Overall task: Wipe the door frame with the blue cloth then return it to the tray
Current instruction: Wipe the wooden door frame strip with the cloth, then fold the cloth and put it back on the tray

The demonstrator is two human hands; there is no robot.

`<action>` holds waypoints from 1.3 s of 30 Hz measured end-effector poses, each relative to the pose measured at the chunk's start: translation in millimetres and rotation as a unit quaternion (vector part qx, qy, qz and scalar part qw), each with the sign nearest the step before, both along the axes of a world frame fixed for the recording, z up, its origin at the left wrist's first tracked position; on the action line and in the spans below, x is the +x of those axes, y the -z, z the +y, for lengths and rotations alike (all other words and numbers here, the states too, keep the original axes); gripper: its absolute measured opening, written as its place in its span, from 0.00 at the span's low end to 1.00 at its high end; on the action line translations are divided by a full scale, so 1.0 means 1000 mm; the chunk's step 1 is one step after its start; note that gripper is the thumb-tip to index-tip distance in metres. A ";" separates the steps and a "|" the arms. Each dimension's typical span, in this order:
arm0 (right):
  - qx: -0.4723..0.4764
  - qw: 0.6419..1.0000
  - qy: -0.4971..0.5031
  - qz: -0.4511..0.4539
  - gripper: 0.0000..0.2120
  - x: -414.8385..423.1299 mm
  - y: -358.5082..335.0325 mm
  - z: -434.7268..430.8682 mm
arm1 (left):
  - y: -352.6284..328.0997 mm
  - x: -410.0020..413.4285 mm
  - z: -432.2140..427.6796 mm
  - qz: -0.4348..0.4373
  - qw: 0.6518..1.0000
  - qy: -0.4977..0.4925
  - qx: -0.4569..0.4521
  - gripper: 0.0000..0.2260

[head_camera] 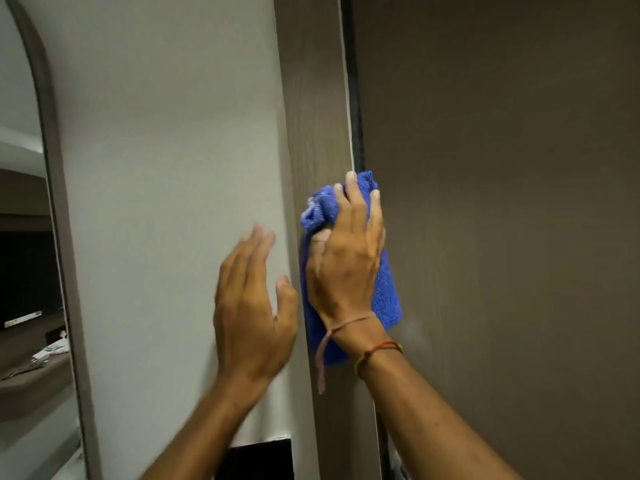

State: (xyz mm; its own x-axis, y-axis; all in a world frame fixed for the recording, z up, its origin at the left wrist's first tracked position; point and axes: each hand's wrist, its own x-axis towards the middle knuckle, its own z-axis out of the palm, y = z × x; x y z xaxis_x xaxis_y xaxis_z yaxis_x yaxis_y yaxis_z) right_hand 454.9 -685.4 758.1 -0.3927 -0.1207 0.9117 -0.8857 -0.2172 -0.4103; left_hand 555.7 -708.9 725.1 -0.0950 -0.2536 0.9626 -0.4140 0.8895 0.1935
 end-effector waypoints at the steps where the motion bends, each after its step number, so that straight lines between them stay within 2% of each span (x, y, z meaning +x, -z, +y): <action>1: -0.003 0.996 -0.065 -0.054 0.13 -0.003 0.007 0.011 | 0.009 -0.003 0.011 0.015 0.999 0.033 0.003 0.23; 2: -0.030 0.988 -0.114 -0.102 0.08 -0.004 0.011 0.019 | 0.015 -0.005 0.020 0.025 0.997 0.072 0.025 0.23; 4: -0.158 0.976 -0.100 -0.114 0.12 -0.008 0.019 0.045 | 0.020 -0.016 0.044 0.009 0.969 0.208 0.132 0.24; 5: -0.193 0.967 -0.118 -0.117 0.15 -0.009 0.022 0.056 | 0.020 -0.021 0.055 -0.014 0.936 0.298 0.189 0.24; 7: -0.176 0.960 -0.174 -0.133 0.18 -0.019 0.034 0.080 | 0.024 -0.036 0.079 -0.069 0.835 0.473 0.272 0.21; 9: -0.131 0.961 -0.188 -0.156 0.17 -0.038 0.053 0.106 | 0.031 -0.053 0.101 -0.115 0.758 0.556 0.322 0.18; 11: -0.079 0.970 -0.166 -0.158 0.17 -0.061 0.071 0.135 | 0.038 -0.077 0.122 -0.154 0.730 0.572 0.341 0.20; 14: 0.022 0.967 -0.143 -0.209 0.27 -0.100 0.096 0.183 | 0.051 -0.121 0.156 -0.175 0.713 0.571 0.367 0.17; 17: 0.023 0.897 -0.287 -0.335 0.31 -0.133 0.118 0.243 | 0.069 -0.161 0.194 -0.214 0.678 0.578 0.401 0.13; 19: -0.016 0.859 -0.311 -0.405 0.30 -0.160 0.139 0.295 | 0.089 -0.190 0.221 -0.229 0.649 0.583 0.432 0.07; 21: 0.004 0.847 -0.254 -0.466 0.27 -0.180 0.169 0.356 | 0.112 -0.219 0.256 -0.252 0.598 0.587 0.484 0.05; 22: 0.022 0.837 -0.222 -0.500 0.28 -0.189 0.187 0.385 | 0.122 -0.232 0.272 -0.264 0.563 0.591 0.514 0.04; 23: 0.038 0.818 -0.202 -0.537 0.31 -0.193 0.203 0.412 | 0.133 -0.244 0.287 -0.280 0.529 0.594 0.538 0.04; 24: 0.041 0.793 -0.202 -0.573 0.30 -0.198 0.226 0.448 | 0.146 -0.260 0.313 -0.303 0.485 0.600 0.559 0.05; 26: 0.011 0.743 -0.212 -0.635 0.22 -0.204 0.259 0.508 | 0.170 -0.291 0.361 -0.348 0.416 0.604 0.583 0.05; 27: -0.010 0.729 -0.216 -0.650 0.21 -0.206 0.271 0.532 | 0.182 -0.306 0.382 -0.363 0.389 0.606 0.592 0.05; 29: -0.056 0.725 -0.209 -0.654 0.21 -0.224 0.296 0.580 | 0.208 -0.338 0.432 -0.401 0.358 0.602 0.590 0.05; 32: -0.083 0.734 -0.123 -0.663 0.18 -0.258 0.333 0.638 | 0.257 -0.385 0.498 -0.434 0.342 0.589 0.589 0.05; 35: -0.114 0.704 -0.035 -0.700 0.17 -0.290 0.383 0.687 | 0.317 -0.429 0.554 -0.453 0.323 0.559 0.614 0.03; 37: -0.131 0.680 0.010 -0.721 0.19 -0.312 0.429 0.724 | 0.368 -0.456 0.590 -0.481 0.290 0.533 0.633 0.07; 39: -0.140 0.673 0.027 -0.726 0.13 -0.325 0.464 0.745 | 0.407 -0.470 0.609 -0.512 0.257 0.512 0.640 0.12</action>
